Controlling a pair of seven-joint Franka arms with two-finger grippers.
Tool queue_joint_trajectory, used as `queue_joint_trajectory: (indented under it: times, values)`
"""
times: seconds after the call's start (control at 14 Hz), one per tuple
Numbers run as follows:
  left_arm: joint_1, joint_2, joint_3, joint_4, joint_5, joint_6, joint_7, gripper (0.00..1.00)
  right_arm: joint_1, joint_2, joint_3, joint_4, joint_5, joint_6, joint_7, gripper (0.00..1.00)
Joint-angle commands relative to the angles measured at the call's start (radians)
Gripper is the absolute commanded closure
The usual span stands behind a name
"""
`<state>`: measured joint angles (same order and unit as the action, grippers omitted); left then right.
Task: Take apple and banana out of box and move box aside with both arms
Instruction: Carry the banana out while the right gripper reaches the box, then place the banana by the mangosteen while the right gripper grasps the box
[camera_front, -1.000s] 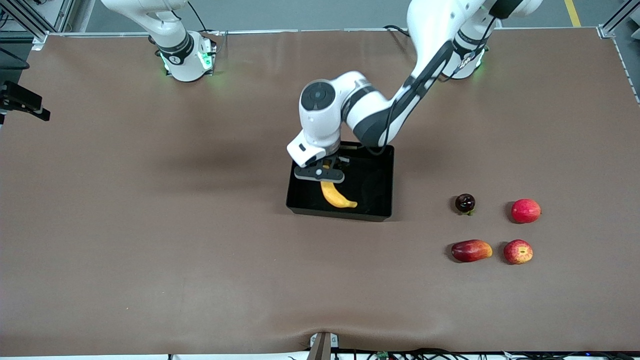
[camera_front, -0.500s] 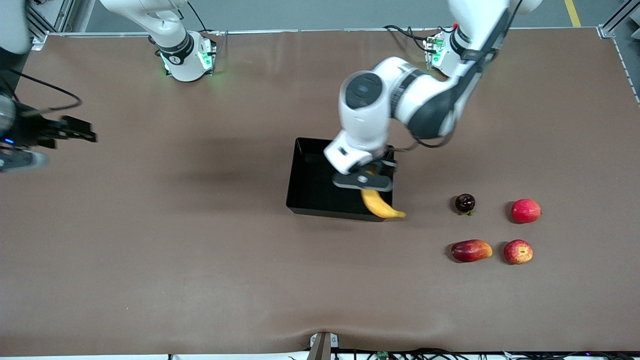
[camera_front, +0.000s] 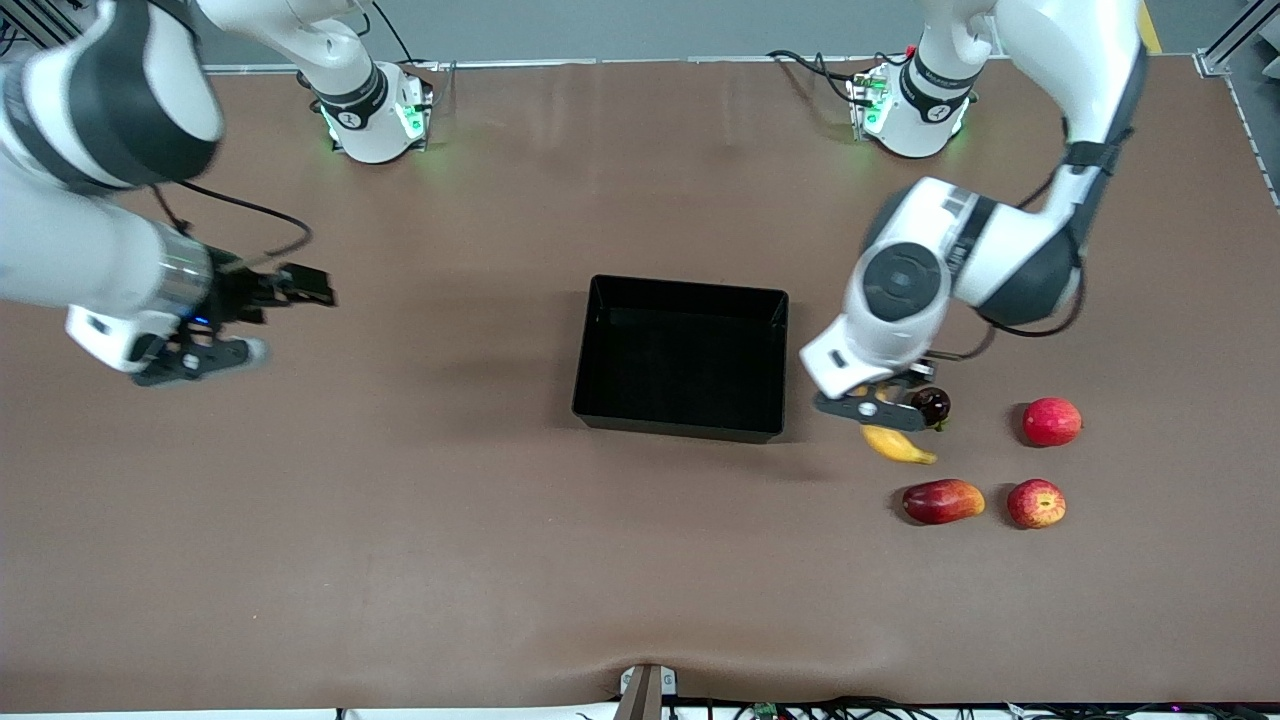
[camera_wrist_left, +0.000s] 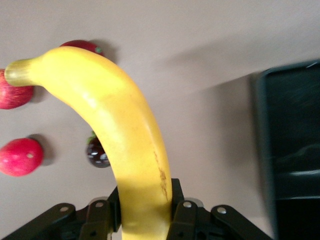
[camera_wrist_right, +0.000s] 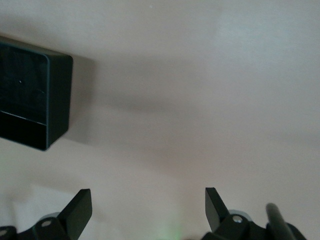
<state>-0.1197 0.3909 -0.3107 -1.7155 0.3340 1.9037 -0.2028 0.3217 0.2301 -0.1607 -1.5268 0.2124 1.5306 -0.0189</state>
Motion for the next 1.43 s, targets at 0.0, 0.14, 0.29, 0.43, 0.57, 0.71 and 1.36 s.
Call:
queue_joint_trajectory:
  times: [0.0, 0.14, 0.29, 0.43, 0.57, 0.71, 1.36]
  values:
    - [0.105, -0.079, -0.011, -0.108, 0.055, 0.040, 0.171, 1.00, 0.111, 0.011, -0.010, -0.073, 0.013, 0.132, 0.117, 0.00]
    - [0.181, -0.096, -0.011, -0.179, 0.057, 0.130, 0.306, 1.00, 0.198, 0.020, -0.010, -0.181, 0.015, 0.288, 0.157, 0.00]
    - [0.268, -0.106, -0.013, -0.261, 0.057, 0.248, 0.406, 1.00, 0.282, 0.043, -0.010, -0.246, 0.034, 0.415, 0.280, 0.00]
    - [0.334, -0.107, -0.013, -0.327, 0.057, 0.348, 0.506, 1.00, 0.377, 0.101, -0.010, -0.257, 0.038, 0.520, 0.452, 0.00]
    - [0.400, -0.103, -0.013, -0.366, 0.057, 0.406, 0.645, 1.00, 0.445, 0.168, -0.010, -0.256, 0.042, 0.623, 0.539, 0.00]
    - [0.449, -0.090, -0.013, -0.389, 0.057, 0.449, 0.764, 1.00, 0.476, 0.224, -0.010, -0.254, 0.042, 0.686, 0.548, 0.00]
    - [0.457, 0.020, -0.021, -0.400, 0.057, 0.508, 0.803, 1.00, 0.500, 0.301, -0.008, -0.251, 0.044, 0.772, 0.652, 0.55]
